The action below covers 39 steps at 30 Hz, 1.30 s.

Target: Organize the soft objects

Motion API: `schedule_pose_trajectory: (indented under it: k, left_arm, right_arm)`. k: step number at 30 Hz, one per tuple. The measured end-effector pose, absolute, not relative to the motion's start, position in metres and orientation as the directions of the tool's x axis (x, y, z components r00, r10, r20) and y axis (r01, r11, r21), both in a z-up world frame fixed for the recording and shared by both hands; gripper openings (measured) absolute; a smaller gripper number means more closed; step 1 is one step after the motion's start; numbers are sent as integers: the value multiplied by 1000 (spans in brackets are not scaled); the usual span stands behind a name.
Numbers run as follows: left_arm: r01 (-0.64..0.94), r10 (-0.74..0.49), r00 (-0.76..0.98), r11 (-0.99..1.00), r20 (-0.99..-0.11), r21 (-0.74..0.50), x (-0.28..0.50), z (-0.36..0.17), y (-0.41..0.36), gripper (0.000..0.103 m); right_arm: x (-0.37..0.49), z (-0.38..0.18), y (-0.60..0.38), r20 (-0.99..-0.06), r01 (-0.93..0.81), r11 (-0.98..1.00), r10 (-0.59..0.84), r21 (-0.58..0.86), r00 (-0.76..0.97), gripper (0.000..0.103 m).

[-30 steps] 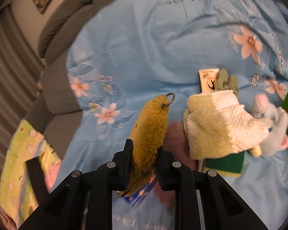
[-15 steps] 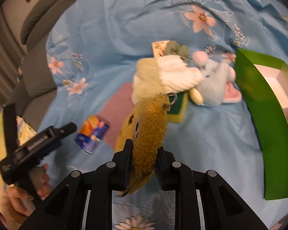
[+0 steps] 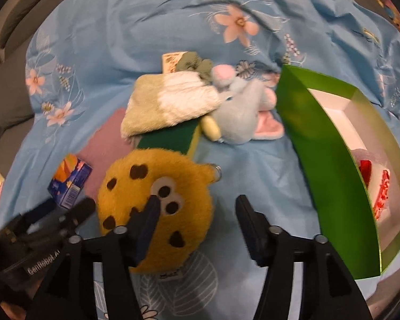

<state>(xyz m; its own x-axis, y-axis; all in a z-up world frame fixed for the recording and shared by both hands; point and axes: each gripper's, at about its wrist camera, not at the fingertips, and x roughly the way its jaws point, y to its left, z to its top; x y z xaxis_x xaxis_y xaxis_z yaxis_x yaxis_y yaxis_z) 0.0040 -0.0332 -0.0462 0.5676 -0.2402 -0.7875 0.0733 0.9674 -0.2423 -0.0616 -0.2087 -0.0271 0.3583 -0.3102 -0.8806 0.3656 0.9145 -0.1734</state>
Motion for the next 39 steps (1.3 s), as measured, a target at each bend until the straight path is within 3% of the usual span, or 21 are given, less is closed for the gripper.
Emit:
schedule_pose_trajectory:
  k: [9,21,31,32,35,36,39]
  left_arm:
    - [149,-332,527,942,-783,-300,3,-47,-54,88]
    - [230,-373,481,927,-793,-296,4,-58,-90,80]
    - [233,-409,490,913,-770,-336,11,-59,-93,53]
    - [237,-412,488,911,-769,-338,10,-58,-92,45]
    - [247,-420,478,907,-772,-341,13,-54,-99,35]
    - [248,-420,479,907,-771,-340,13,-53,-99,34]
    - [250,-411,487,911,-771,-327,12,-47,-103,31]
  right_arm:
    - [-61,-25,-215,-869,391,899,-343,-196,355,69]
    - [-52,-38,-236,-910,401,916,-150,20,387,70]
    - [-44,-67,-244,-924,405,895,20,187,382,69]
    - [-44,-71,-244,-927,410,894,19,184,375,66]
    - [-43,-76,-245,-922,410,892,18,189,387,50]
    - [-42,-76,-244,-921,400,894,33,202,389,43]
    - [-43,-72,-246,-912,388,889,71,241,404,35]
